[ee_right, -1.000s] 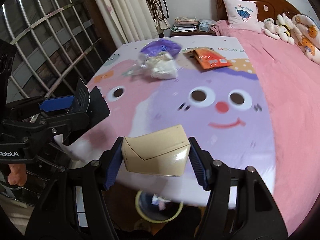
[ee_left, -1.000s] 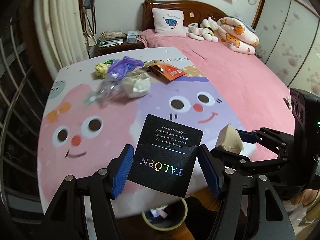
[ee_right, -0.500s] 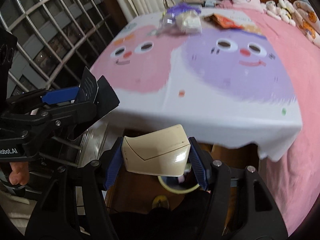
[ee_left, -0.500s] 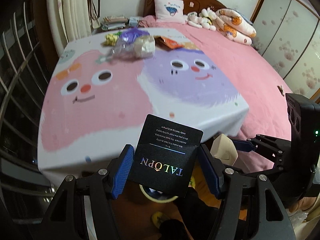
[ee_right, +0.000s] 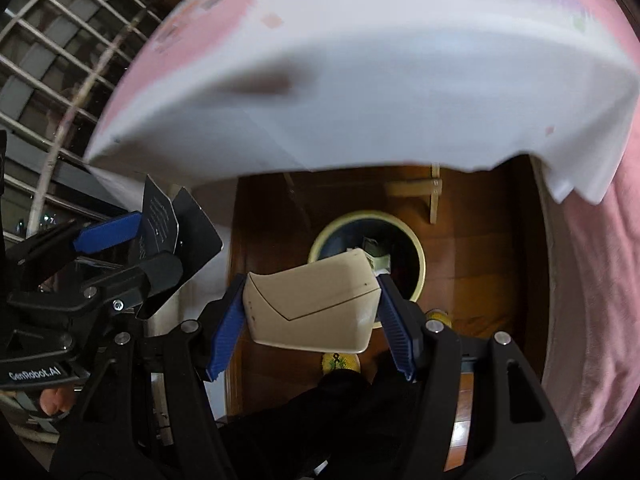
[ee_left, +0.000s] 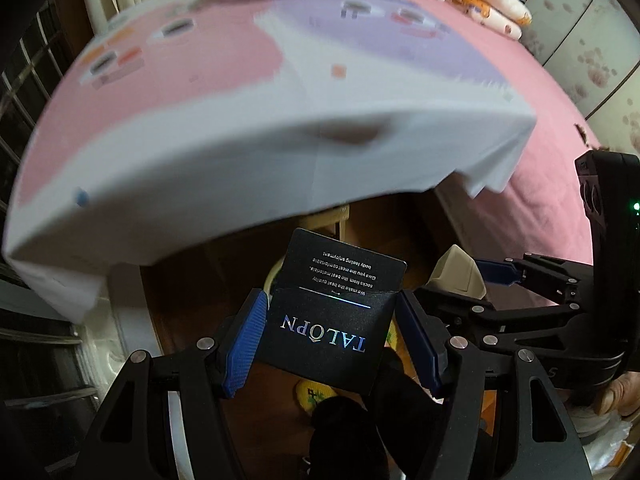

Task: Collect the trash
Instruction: 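Carry the card and beige box over the blue bin and open both tools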

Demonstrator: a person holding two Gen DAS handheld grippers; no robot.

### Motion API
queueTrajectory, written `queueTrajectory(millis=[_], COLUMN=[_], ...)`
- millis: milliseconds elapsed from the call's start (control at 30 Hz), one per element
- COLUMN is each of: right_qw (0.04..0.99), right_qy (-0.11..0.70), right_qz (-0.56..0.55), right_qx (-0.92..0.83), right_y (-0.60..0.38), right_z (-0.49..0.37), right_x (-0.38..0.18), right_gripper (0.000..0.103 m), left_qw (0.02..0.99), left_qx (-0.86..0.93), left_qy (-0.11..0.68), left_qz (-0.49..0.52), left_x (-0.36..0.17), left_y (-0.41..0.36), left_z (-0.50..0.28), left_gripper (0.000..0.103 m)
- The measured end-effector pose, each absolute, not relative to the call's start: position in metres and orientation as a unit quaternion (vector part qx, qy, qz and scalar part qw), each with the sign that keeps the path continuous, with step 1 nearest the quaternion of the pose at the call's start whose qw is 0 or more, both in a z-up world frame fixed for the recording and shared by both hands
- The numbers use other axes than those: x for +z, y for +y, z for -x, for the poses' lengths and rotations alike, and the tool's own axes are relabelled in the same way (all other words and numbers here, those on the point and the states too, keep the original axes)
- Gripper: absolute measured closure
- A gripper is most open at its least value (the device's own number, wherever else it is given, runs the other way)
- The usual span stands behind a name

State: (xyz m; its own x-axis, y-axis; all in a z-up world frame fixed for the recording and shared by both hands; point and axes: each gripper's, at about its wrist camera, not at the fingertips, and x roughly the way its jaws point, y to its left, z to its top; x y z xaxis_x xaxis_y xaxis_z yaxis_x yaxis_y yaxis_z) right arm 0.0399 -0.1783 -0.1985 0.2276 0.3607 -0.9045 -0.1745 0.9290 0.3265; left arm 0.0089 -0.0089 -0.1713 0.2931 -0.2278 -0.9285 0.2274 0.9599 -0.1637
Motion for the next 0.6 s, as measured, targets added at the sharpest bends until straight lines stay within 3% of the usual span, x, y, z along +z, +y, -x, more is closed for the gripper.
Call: queueTrajectory(millis=[233, 467, 533, 600], right_qw=[0.76, 0.743, 0.741, 0.747], right_qy=[0.625, 0.638, 0.64, 0.634], right_qz=[-0.104, -0.141, -0.146, -0.144], right_qx=[0.148, 0.145, 0.143, 0.136], right_y=[-0.194, -0.199, -0.197, -0.196], right_z=[-0.05, -0.057, -0.06, -0.064], right_x=[-0.309, -0.384, -0.396, -0.407], right_gripper=[0.043, 0.042, 0.041, 0.037], left_qw=[0.792, 0.782, 0.777, 0.779], left_qx=[-0.12, -0.109, -0.109, -0.097], left_qy=[0.599, 0.613, 0.62, 0.619], left_qz=[0.012, 0.011, 0.004, -0.007], left_x=[-0.271, -0.335, -0.346, -0.354], left_y=[-0.021, -0.027, -0.028, -0.025], left_z=[-0.021, -0.03, -0.031, -0.034], left_gripper=[0.037, 0.034, 0.021, 0.015])
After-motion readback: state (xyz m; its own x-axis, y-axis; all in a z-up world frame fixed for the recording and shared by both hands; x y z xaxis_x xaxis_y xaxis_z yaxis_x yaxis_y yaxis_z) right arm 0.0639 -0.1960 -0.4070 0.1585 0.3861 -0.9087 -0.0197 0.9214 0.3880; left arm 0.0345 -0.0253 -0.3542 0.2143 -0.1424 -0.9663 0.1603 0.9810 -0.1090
